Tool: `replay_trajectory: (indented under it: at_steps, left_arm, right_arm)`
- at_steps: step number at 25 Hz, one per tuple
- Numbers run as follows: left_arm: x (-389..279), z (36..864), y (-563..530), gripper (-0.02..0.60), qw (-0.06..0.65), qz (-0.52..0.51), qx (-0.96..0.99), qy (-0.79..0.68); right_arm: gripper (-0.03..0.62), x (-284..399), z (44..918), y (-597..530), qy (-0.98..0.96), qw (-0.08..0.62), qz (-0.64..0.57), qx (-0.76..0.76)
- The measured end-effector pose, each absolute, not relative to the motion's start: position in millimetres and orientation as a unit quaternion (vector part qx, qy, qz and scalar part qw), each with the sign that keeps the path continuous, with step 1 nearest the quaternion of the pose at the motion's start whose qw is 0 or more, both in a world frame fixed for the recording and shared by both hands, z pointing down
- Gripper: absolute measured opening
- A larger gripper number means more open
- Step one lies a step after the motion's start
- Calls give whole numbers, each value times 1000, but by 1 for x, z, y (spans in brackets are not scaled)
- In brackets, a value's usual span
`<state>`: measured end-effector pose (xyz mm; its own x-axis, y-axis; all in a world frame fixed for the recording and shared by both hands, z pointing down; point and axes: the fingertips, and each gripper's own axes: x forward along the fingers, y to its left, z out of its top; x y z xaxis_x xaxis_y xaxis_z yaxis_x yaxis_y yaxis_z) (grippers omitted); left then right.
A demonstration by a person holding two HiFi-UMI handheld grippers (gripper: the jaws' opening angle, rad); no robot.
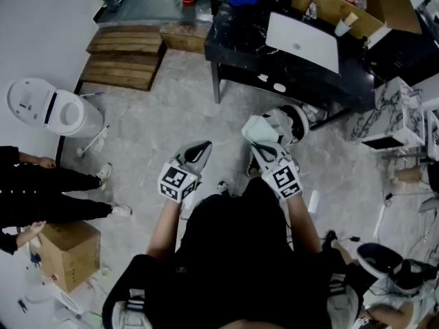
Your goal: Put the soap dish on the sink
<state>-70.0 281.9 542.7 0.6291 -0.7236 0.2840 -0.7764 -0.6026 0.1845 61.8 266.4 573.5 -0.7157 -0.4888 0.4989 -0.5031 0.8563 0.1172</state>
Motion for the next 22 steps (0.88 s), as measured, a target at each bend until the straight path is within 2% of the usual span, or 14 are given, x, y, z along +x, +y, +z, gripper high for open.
replay_trajectory:
  at_steps: [22]
  left_arm:
    - [-74, 547, 185, 0, 168, 87, 863, -468]
  right_arm:
    - [-2, 47, 575, 153, -941, 264, 10, 212]
